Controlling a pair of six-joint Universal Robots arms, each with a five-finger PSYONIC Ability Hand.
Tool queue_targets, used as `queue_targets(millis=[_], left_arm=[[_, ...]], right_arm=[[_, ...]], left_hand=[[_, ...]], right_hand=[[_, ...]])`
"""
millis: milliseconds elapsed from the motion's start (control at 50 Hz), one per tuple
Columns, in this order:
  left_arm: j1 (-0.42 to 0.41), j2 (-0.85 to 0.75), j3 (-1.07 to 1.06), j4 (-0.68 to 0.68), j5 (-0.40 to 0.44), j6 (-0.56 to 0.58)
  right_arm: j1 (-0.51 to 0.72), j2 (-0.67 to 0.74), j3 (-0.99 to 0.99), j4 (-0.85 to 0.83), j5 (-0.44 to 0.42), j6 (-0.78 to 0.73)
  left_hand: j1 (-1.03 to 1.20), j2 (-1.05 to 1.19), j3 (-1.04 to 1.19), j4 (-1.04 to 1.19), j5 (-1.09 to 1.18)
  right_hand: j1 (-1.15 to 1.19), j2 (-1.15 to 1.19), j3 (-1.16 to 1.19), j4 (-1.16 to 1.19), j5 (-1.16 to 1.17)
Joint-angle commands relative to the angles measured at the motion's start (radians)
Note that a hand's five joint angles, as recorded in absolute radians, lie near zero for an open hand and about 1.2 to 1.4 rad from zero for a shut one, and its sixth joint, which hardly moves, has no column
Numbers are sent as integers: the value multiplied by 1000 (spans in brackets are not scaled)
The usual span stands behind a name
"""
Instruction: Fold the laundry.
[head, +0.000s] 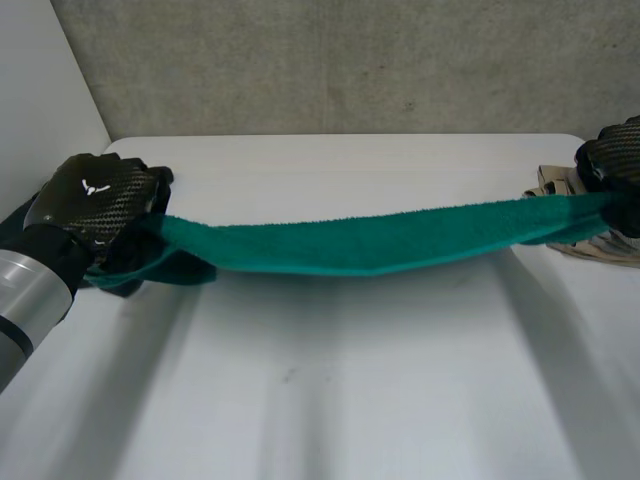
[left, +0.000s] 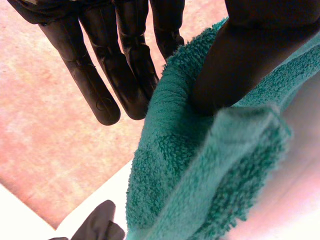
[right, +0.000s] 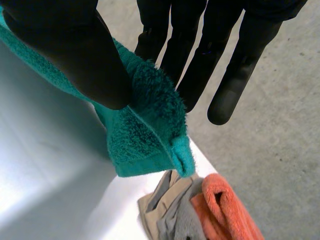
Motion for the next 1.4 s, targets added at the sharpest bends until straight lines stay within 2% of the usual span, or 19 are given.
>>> queue_targets(millis=[20,120,200,220,280,300,380,460,560,640,780,940,1020,1100,1180,1240,1280,1340,1400], left_arm=[[57,-152,56,-40,37,9],[51,-329,176,-31,37,27],[36,-455,357,25,36,45],[24,-499,444,63,31,44],[1,-551,578,136,30,36],[-10,-573,655,202,30,27],[-16,-598,770,400,17,-33],[-13,-605,805,541,-41,-160],[-2,-611,793,543,-73,-263],[-4,-613,730,493,-72,-265],[-15,-613,525,410,-66,-216],[-30,-598,233,322,-55,-10],[-50,-541,90,201,-59,140],[-48,-397,-81,-22,-59,286],[-53,-310,-158,-223,-53,376],[-53,-271,-152,-296,-52,409],[-56,-260,-109,-271,-46,415],[-55,-271,-39,-180,-44,406],[-55,-335,18,-65,-56,384]], right_arm=[[4,144,-70,89,17,-99],[36,322,-144,68,49,-66],[96,430,-265,-67,133,29],[116,453,-318,-148,185,72],[134,461,-382,-294,254,137],[140,461,-406,-407,290,178],[145,459,-406,-693,325,261],[151,444,-383,-843,333,290],[156,433,-376,-828,325,289],[156,447,-363,-762,319,284],[154,523,-311,-540,264,235],[145,540,-130,-339,238,22],[140,520,-23,-227,250,-96],[136,374,139,9,313,-274],[59,272,251,112,336,-430],[10,266,272,95,330,-481],[2,266,266,51,327,-454],[28,289,223,-50,322,-357],[82,380,158,-169,305,-244]], left_hand=[[257,203,208,199,242],[257,203,208,199,242],[257,203,208,199,242],[257,203,208,199,242],[257,203,208,199,242],[257,203,208,199,242],[257,203,208,199,242],[257,203,208,199,242],[257,203,208,199,242],[257,203,208,199,242],[257,203,208,199,242],[257,203,208,199,242],[257,203,208,199,242],[257,203,208,199,242],[257,203,208,199,242],[257,203,208,199,242],[257,203,208,199,242],[257,203,208,199,242],[257,203,208,199,242]], right_hand=[[272,225,209,202,235],[272,225,209,202,235],[272,225,209,202,235],[272,225,209,202,235],[272,225,209,202,235],[272,225,209,202,235],[272,225,209,202,235],[272,225,209,202,235],[272,225,209,202,235],[272,225,209,202,235],[272,225,209,202,235],[272,225,209,202,235],[272,225,209,202,235],[272,225,209,202,235],[272,225,209,202,235],[272,225,209,202,235],[272,225,209,202,235],[272,225,209,202,235],[272,225,209,202,235]])
